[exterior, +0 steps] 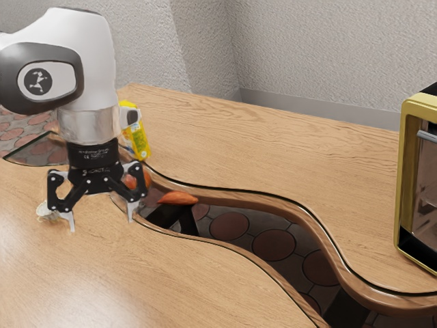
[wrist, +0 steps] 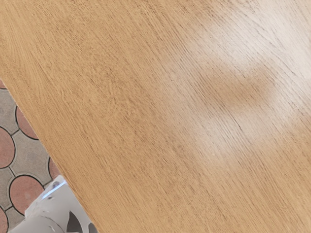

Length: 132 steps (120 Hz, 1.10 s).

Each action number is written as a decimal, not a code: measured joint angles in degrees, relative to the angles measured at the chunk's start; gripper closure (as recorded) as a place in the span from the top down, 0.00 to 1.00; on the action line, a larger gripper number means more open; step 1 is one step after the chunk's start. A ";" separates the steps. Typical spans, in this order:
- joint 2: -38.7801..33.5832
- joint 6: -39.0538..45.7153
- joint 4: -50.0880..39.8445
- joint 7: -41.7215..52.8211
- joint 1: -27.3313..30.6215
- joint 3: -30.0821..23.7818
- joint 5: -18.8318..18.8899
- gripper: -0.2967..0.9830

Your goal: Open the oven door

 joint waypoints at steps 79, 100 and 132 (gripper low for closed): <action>9.60 35.59 11.40 -46.26 28.63 -59.97 -8.38 0.77; 17.38 42.45 19.97 -49.32 14.39 -56.67 -2.52 0.77; 24.63 47.73 25.78 -52.52 17.22 -55.67 -0.61 0.77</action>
